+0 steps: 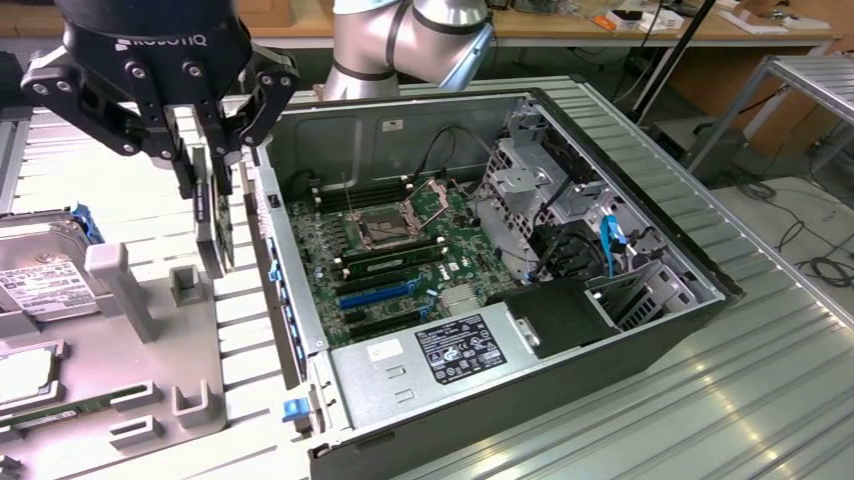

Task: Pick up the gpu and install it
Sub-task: 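Pick up the gpu and move the gpu toward the slot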

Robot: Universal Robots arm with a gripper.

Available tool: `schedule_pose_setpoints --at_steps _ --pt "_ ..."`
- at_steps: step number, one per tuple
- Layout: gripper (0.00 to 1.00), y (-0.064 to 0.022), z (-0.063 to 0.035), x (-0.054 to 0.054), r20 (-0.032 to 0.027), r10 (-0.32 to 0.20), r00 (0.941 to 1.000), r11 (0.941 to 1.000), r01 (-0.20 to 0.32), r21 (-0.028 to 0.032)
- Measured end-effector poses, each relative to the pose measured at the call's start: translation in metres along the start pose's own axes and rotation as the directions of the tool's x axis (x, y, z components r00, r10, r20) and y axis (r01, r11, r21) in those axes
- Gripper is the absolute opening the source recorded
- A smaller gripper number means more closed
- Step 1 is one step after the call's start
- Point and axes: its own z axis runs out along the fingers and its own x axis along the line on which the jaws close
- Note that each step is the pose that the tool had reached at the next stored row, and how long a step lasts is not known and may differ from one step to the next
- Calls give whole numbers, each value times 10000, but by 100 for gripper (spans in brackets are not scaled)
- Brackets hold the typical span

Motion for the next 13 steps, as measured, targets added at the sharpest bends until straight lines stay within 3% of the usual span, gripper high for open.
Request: schedule_pose_setpoints --at_steps 13 --pt "27 11 4 -143 0 0 10000 10000 0 1"
